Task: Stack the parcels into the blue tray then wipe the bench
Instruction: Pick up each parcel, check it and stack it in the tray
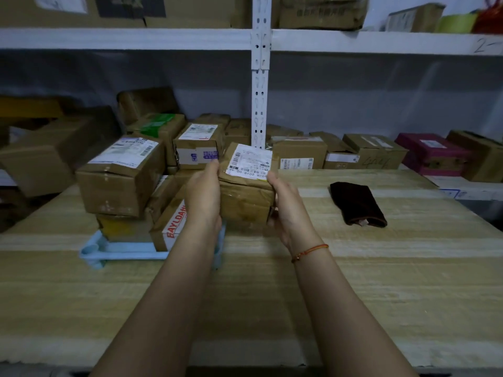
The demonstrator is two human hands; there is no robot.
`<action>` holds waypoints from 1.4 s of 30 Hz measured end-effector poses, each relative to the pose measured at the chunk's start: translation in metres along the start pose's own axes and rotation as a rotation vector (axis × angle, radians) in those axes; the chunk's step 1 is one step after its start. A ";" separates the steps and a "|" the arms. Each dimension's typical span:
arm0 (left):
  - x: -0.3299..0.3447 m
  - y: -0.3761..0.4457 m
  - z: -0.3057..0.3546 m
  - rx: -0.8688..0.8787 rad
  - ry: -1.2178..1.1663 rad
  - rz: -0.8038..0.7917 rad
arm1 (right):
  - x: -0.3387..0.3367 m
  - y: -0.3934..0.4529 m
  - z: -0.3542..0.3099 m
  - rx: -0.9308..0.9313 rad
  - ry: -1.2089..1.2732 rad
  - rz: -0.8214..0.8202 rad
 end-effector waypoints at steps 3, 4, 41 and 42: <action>-0.025 0.005 0.012 0.097 -0.073 0.135 | 0.031 0.000 -0.005 0.017 0.055 -0.046; -0.035 0.006 0.013 0.099 -0.108 0.199 | 0.039 0.001 -0.006 0.023 0.045 -0.048; -0.078 0.009 -0.011 0.146 -0.290 0.560 | 0.109 -0.011 0.011 -0.139 -0.571 -0.052; -0.079 0.009 -0.012 0.149 -0.292 0.567 | 0.108 -0.010 0.012 -0.135 -0.564 -0.056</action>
Point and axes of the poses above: each hand's wrist, its own y-axis towards the middle knuckle, its own x-axis out of the palm, z = x × y, the point moved 4 cm from there along y, towards the middle knuckle, and after that the axes turned 13 degrees about -y, right-handed, at the moved point
